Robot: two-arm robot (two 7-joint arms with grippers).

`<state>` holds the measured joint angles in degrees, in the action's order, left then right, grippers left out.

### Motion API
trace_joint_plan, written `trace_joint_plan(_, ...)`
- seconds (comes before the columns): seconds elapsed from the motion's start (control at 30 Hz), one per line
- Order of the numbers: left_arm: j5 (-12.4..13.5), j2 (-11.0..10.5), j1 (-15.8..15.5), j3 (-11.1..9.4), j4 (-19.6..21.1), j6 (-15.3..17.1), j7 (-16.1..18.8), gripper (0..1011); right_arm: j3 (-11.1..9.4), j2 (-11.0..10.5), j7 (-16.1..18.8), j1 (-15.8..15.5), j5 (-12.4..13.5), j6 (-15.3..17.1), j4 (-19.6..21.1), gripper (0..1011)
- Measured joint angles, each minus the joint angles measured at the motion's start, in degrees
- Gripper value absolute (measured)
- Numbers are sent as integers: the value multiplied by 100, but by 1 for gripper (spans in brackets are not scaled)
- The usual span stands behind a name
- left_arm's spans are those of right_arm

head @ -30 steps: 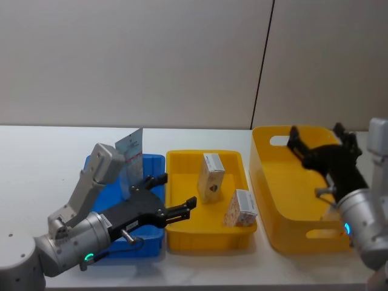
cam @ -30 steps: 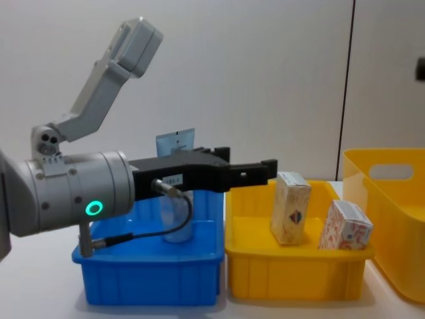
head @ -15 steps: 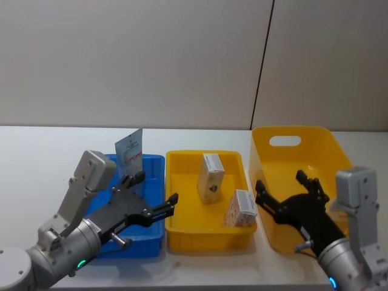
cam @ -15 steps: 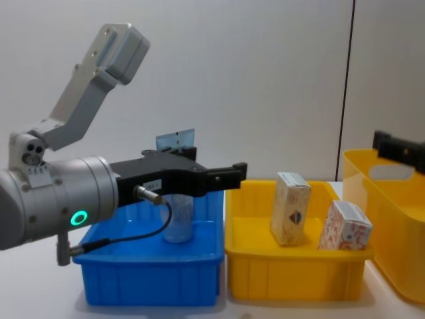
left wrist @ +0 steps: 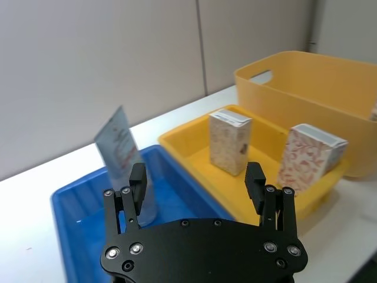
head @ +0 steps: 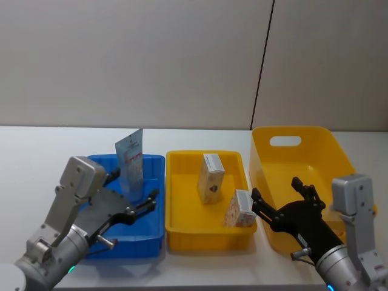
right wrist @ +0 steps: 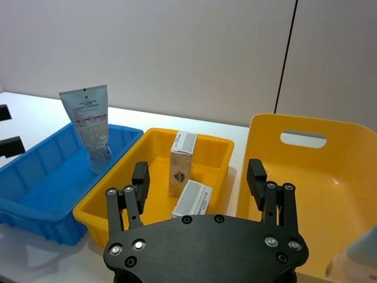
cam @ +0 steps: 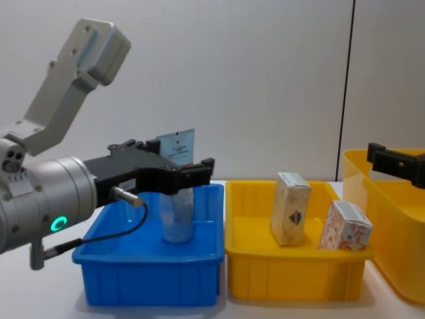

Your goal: Bimanual collaborative sorting of washing and personal care products

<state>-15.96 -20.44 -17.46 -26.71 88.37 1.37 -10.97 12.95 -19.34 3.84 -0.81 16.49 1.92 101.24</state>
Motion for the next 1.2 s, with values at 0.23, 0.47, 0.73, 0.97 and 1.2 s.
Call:
trace_joint_plan(0.23,198,-66,173,32,213,-26,455,1001,-2,0,0,-3,0,0,0,1003)
trace_joint_plan(0.47,393,-131,343,63,425,-54,908,1001,-9,22,-3,7,1,115,21,1003)
trace_joint_plan(0.73,447,-148,388,72,481,-62,1031,1001,1,118,-111,92,33,603,85,1004)
trace_joint_plan(0.97,448,-148,388,72,481,-63,1035,1001,69,259,-291,230,25,1163,112,1003)
trace_joint_plan(1.2,448,-145,387,68,481,-62,1035,1001,166,388,-457,364,-49,1649,83,1003)
